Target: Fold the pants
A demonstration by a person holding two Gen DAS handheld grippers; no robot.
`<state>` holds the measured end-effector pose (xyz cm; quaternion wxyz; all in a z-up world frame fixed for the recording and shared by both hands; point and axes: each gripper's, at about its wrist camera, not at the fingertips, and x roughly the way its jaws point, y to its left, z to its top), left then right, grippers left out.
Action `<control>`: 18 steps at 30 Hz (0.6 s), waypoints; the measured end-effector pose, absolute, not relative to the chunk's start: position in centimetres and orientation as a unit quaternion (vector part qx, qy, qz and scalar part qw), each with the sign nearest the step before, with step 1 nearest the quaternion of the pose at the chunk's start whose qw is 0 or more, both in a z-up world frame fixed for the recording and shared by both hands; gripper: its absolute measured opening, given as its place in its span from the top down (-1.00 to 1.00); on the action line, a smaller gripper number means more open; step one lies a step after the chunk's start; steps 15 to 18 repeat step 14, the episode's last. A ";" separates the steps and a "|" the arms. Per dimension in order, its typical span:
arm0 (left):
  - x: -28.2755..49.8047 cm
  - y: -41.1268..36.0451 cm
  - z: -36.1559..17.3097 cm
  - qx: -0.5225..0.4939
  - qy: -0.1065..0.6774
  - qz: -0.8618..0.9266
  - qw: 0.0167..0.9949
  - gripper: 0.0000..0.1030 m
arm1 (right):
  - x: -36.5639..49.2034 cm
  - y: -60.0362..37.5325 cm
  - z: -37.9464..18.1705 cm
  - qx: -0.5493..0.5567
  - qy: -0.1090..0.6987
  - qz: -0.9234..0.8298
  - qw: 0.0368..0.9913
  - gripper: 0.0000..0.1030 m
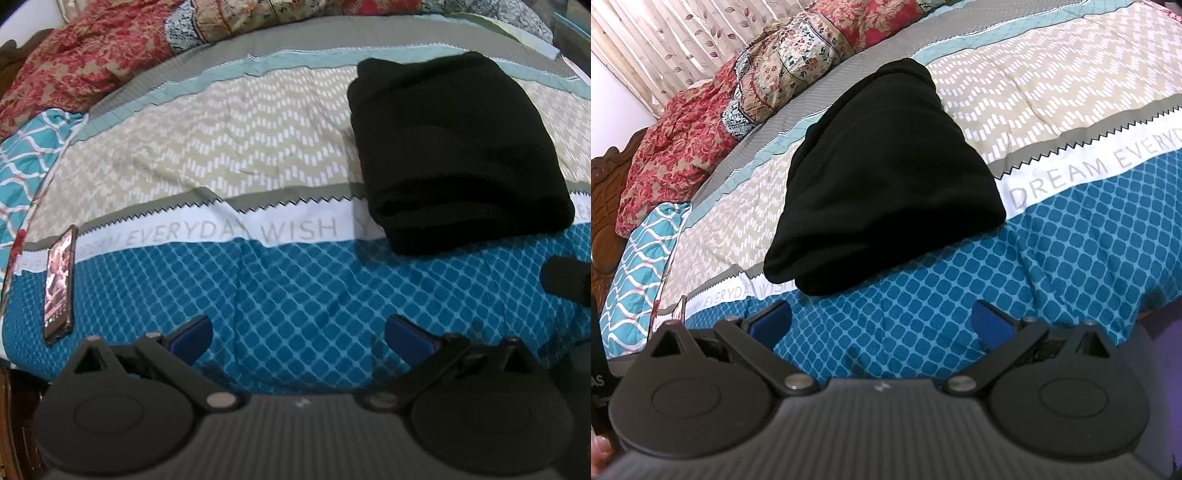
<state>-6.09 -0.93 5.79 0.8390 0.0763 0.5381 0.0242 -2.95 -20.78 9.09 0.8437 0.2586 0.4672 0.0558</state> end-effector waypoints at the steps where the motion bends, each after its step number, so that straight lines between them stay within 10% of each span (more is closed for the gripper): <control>1: -6.1 -1.0 5.7 0.076 0.540 0.023 0.838 -1.00 | -3.0 -20.8 9.1 0.259 0.467 0.056 0.844 -1.00; 18: -6.0 -1.2 5.4 0.073 0.542 0.007 0.837 -1.00 | -2.9 -20.5 8.9 0.257 0.469 0.058 0.843 -1.00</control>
